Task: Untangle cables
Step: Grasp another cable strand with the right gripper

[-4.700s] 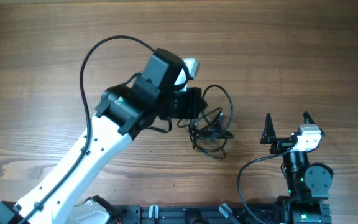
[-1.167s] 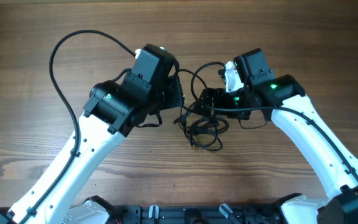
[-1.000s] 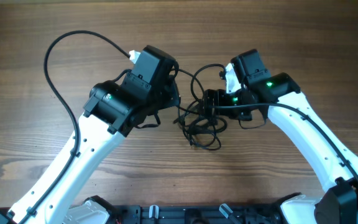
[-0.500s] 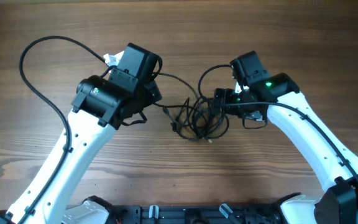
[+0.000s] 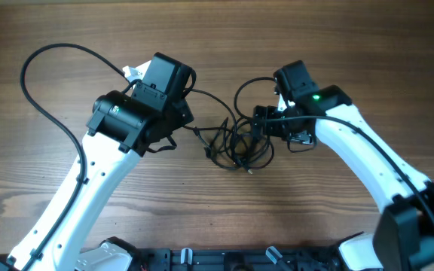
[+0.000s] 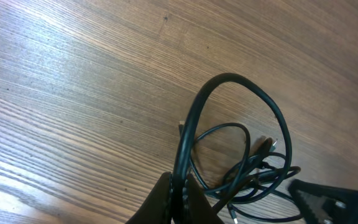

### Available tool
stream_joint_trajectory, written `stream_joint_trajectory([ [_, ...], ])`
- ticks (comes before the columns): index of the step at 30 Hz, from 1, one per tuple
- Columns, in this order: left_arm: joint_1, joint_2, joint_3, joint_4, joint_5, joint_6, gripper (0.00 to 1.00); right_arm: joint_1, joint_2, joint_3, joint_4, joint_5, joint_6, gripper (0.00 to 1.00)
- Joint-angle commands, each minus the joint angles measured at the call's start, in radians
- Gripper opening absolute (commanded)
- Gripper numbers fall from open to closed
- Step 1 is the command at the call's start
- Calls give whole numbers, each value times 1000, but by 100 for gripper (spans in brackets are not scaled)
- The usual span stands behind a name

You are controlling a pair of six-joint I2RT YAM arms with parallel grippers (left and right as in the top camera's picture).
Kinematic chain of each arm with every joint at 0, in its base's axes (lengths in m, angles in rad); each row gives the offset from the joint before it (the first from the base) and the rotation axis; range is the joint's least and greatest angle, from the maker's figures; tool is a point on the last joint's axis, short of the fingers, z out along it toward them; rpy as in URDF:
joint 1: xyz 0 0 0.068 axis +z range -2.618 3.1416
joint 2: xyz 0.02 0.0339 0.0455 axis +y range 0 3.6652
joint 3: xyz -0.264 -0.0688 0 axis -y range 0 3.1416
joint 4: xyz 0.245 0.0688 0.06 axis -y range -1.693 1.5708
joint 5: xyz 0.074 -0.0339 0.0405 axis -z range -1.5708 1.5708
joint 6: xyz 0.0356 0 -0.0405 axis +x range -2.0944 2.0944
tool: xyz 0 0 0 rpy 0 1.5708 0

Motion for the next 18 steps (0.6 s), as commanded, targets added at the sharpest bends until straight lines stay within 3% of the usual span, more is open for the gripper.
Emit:
stream_joint_trajectory([
  [1,8,34,12,0,-1,-9,7,1,98,-13,17,-92,-62,100],
  [3,8,57,12,0,20,-5,7,1,149,-13,43,-92,-62,100],
  [5,8,74,12,0,37,2,4,1,179,-13,71,-71,-57,90],
  [8,8,72,12,0,47,6,4,1,180,-13,79,121,41,63],
  [13,8,-36,64,67,46,112,4,-1,180,-13,79,158,43,27],
  [18,8,-260,132,225,46,112,4,-8,181,-13,66,169,89,15],
])
